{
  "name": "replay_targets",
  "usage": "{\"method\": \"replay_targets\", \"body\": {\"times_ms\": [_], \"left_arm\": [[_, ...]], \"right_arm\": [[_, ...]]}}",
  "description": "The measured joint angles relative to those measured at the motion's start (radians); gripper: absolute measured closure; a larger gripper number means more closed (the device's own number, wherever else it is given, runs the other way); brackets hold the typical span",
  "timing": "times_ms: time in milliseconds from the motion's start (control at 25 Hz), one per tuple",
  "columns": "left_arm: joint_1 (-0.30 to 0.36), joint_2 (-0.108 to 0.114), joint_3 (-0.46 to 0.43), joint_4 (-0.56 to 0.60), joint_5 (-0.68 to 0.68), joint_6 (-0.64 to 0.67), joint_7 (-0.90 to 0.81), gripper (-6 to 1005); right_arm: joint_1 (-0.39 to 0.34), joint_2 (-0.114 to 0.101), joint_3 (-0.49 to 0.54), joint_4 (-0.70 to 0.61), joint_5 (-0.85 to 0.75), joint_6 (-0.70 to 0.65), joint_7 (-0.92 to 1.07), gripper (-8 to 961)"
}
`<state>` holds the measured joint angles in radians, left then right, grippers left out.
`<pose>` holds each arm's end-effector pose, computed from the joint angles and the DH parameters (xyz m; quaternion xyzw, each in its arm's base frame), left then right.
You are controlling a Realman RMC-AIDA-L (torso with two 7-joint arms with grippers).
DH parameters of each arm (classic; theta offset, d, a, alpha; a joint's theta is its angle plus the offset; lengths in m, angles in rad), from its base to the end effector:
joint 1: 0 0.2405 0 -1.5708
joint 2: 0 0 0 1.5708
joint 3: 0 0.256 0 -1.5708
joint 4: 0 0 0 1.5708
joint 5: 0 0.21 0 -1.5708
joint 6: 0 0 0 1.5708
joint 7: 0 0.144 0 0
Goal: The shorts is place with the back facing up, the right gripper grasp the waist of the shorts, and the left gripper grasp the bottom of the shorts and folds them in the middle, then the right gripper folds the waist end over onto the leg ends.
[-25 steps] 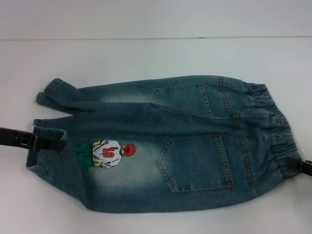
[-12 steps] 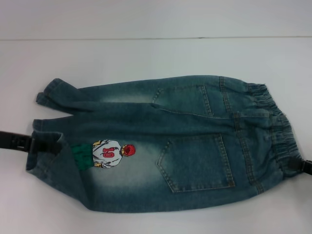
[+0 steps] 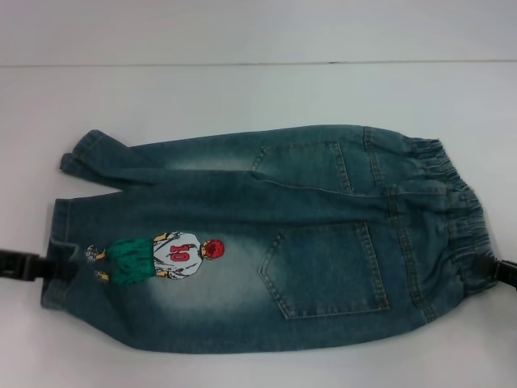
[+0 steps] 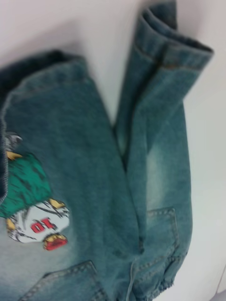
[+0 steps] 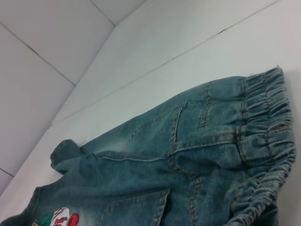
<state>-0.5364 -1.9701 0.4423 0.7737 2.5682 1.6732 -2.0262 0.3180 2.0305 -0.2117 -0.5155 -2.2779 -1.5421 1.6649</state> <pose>-0.3371 0.3072 0.0653 -0.8352 -0.5355 -0.0578 0.1111 0.3810 0.2434 0.0244 -0.7684 0.5468 0.2680 0.1968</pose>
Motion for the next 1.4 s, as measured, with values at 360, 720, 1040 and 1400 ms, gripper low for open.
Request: {"method": "replay_targets", "body": {"times_ms": [360, 720, 1040, 1400], "left_arm": [[0.059, 0.006, -0.140, 0.021, 0.007, 0.045, 0.054, 942], [0.073, 0.013, -0.182, 0.027, 0.002, 0.058, 0.067, 943], [0.073, 0.022, -0.237, 0.045, -0.010, 0.070, 0.070, 942], [0.073, 0.031, -0.285, 0.044, -0.057, 0.060, 0.075, 943]], "right_arm": [[0.000, 0.000, 0.001, -0.001, 0.028, -0.034, -0.018, 903], [-0.013, 0.005, 0.001, -0.001, 0.040, -0.094, -0.043, 904], [-0.021, 0.012, 0.003, -0.001, 0.047, -0.151, -0.053, 904], [-0.025, 0.002, 0.003, -0.003, 0.089, -0.182, -0.046, 903]]}}
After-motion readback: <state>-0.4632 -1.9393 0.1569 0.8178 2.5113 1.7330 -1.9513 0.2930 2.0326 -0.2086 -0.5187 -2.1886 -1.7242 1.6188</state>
